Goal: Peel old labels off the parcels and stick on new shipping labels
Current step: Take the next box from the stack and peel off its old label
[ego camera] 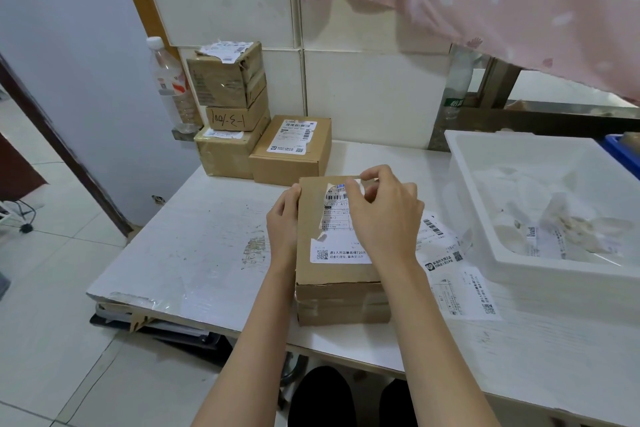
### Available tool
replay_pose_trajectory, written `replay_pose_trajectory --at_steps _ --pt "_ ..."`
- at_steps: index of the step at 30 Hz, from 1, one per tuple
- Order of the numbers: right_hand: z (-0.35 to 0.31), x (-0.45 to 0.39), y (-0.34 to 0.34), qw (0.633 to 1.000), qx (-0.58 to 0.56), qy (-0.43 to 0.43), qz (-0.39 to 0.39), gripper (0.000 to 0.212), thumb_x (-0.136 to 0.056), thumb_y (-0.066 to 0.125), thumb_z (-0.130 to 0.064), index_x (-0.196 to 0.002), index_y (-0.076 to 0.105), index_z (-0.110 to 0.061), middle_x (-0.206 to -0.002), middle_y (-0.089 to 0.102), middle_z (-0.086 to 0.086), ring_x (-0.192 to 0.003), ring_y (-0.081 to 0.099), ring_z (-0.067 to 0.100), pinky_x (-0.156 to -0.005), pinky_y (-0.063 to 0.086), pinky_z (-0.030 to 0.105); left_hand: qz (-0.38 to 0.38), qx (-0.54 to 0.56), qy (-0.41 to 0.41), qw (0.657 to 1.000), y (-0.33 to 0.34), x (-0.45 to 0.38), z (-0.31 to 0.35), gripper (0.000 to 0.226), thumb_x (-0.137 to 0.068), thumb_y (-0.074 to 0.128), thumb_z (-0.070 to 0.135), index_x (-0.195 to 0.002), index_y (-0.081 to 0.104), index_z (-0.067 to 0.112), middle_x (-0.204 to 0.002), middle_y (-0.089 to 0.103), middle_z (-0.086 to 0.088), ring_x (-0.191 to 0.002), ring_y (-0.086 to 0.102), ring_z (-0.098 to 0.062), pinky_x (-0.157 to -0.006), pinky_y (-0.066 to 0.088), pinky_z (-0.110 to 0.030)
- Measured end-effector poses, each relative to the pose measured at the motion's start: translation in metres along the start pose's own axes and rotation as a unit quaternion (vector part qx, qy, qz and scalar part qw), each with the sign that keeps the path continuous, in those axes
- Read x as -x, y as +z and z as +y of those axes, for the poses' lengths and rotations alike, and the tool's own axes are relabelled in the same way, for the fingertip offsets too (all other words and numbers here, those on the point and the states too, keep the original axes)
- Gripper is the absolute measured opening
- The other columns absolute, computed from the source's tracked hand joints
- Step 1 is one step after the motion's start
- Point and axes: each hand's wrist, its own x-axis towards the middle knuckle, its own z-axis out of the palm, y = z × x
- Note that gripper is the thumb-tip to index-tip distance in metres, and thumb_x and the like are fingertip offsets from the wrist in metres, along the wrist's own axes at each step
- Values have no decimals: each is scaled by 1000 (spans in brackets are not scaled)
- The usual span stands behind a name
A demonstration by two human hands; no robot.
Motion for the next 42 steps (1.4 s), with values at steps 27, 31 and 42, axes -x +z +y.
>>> replay_pose_trajectory --at_steps 27,31,42 --pt "1 3 5 981 70 -159 -90 24 -85 55 -8 -85 69 -28 -143 44 -8 -140 22 19 -104 22 31 14 10 -2 1000 0 1 1 30 -101 48 19 -74 62 20 -54 57 15 -51 47 0 -49 37 -14" --pt "2 2 8 987 46 -138 -69 17 -86 57 -11 -81 68 -23 -132 47 -7 -130 31 16 -96 28 29 18 21 -17 999 -1 1 1 30 -101 49 22 -74 62 19 -51 54 14 -48 45 0 -47 35 -14" --pt "-3 1 -1 988 -108 -94 -54 38 -82 53 3 -93 75 -26 -125 49 -8 -121 36 10 -93 33 11 21 38 -39 998 0 1 3 30 -101 50 26 -73 63 21 -49 54 16 -46 46 1 -47 36 -14"
